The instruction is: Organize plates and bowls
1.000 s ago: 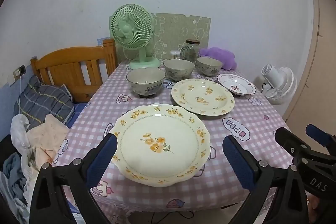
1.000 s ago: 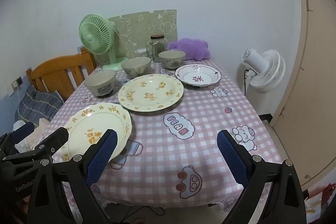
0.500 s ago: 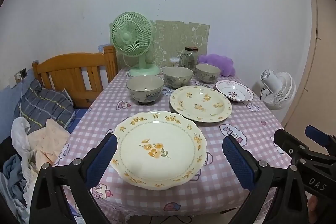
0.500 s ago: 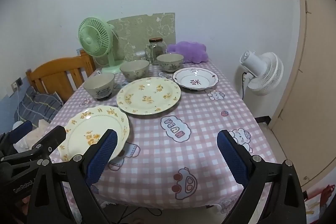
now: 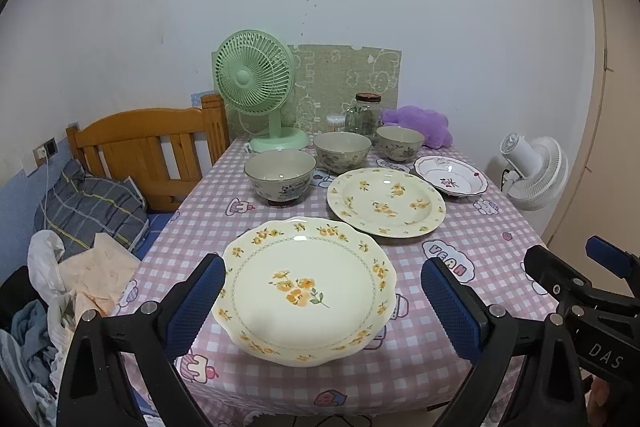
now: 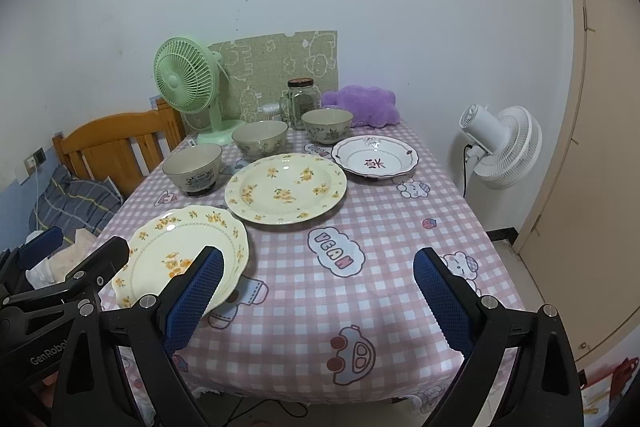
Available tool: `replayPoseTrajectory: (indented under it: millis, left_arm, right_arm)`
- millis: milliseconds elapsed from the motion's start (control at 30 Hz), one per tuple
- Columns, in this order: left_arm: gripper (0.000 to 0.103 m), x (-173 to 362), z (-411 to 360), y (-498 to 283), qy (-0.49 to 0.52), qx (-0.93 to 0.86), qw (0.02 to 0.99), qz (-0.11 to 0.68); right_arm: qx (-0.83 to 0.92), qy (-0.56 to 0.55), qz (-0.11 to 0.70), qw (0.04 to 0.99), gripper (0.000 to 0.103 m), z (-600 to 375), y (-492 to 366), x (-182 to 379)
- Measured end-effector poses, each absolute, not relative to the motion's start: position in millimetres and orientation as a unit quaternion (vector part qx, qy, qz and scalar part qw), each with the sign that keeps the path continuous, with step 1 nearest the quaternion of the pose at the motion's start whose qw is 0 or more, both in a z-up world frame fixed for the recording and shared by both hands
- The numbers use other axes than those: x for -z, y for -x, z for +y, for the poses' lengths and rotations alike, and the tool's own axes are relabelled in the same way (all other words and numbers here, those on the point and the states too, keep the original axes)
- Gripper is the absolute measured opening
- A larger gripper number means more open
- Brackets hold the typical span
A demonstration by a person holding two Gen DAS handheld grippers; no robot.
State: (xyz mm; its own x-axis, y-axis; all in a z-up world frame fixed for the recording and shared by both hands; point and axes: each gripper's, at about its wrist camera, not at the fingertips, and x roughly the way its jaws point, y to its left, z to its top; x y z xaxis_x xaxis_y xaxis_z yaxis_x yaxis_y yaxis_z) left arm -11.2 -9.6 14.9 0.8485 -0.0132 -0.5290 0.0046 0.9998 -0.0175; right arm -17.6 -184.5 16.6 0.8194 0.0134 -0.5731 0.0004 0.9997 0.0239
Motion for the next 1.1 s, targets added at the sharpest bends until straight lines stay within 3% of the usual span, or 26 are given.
replayPoseTrajectory:
  millis: [1100]
  left_arm:
    - [0.099,-15.2,-16.8,17.0,-0.001,0.013,0.964,0.267]
  right_arm:
    - [0.012,-0.017,0.307,0.952,0.097,-194.1,16.8,-15.5]
